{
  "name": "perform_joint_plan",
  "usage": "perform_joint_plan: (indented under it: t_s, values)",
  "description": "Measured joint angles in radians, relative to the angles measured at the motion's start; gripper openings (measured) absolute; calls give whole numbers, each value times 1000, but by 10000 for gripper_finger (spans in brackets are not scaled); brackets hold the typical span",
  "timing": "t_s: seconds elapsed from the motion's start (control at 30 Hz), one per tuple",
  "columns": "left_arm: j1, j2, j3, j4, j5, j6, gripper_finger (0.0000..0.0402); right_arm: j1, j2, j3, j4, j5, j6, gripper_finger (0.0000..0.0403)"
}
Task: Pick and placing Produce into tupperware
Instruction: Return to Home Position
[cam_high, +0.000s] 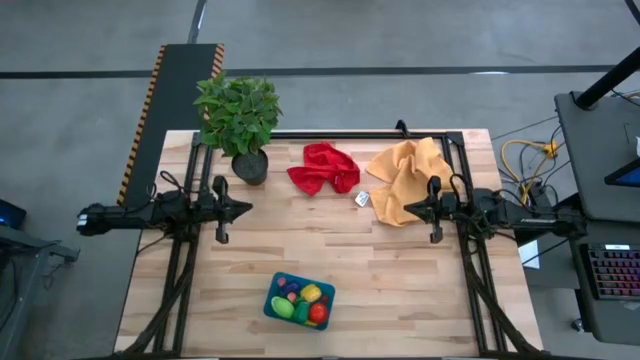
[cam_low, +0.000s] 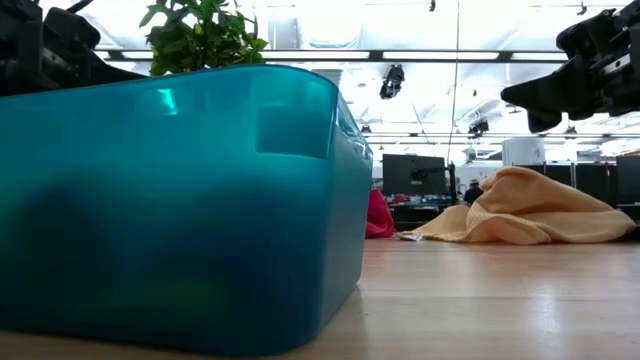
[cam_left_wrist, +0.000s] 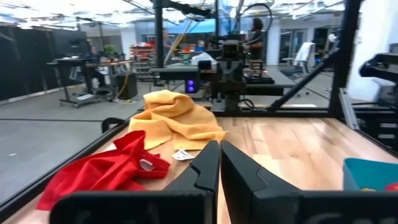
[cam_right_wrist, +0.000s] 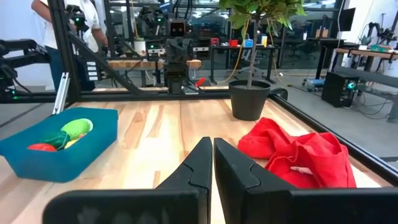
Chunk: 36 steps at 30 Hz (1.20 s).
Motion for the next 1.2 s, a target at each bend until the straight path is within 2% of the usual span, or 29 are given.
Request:
perform_joint_plan:
  t_s: [0.53, 1.2]
  values:
    - [0, 2, -2, -8, 56, 3, 0, 0, 0, 0, 3, -1, -90, 9]
    - [0, 42, -2, -5, 60, -2, 0, 0, 0, 0, -5, 3, -76, 9]
